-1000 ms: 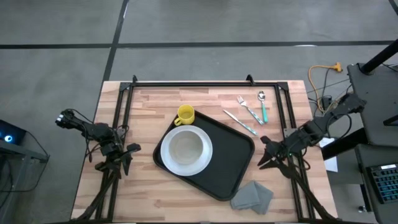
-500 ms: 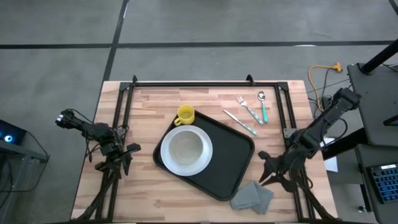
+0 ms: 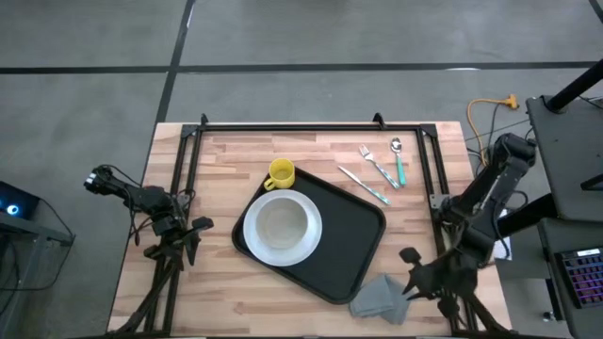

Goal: Set up tray
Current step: Put the gray napkin on the black serving tray to the right of the white plate

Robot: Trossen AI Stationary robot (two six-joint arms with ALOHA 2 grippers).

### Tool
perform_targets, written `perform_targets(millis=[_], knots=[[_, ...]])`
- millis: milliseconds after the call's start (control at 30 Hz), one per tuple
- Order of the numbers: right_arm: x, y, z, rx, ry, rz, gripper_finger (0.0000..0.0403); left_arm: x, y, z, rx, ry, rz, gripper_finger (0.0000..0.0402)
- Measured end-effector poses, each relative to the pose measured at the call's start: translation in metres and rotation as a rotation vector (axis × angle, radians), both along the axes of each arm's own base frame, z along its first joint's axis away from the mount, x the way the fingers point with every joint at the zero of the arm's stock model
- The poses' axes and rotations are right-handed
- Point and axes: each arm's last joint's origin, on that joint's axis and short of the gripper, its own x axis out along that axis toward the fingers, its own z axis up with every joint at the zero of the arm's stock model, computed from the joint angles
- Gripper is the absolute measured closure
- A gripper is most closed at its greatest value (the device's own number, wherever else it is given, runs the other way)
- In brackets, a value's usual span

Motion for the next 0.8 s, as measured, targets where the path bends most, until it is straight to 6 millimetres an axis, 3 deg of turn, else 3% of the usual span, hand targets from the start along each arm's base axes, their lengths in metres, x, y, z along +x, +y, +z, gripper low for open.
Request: perform_targets(millis=[500,800], knots=[[-0.041,0.033,-0.027,-0.206,0.049,0.035,0.0335,0.0,0.0,0.0,0.0,0.0,0.0,0.029],[-0.048,0.047,-0.053,-0.339,0.057,0.094,0.0335,0.0,0.0,0.0,0.0,0.0,0.0,0.029]])
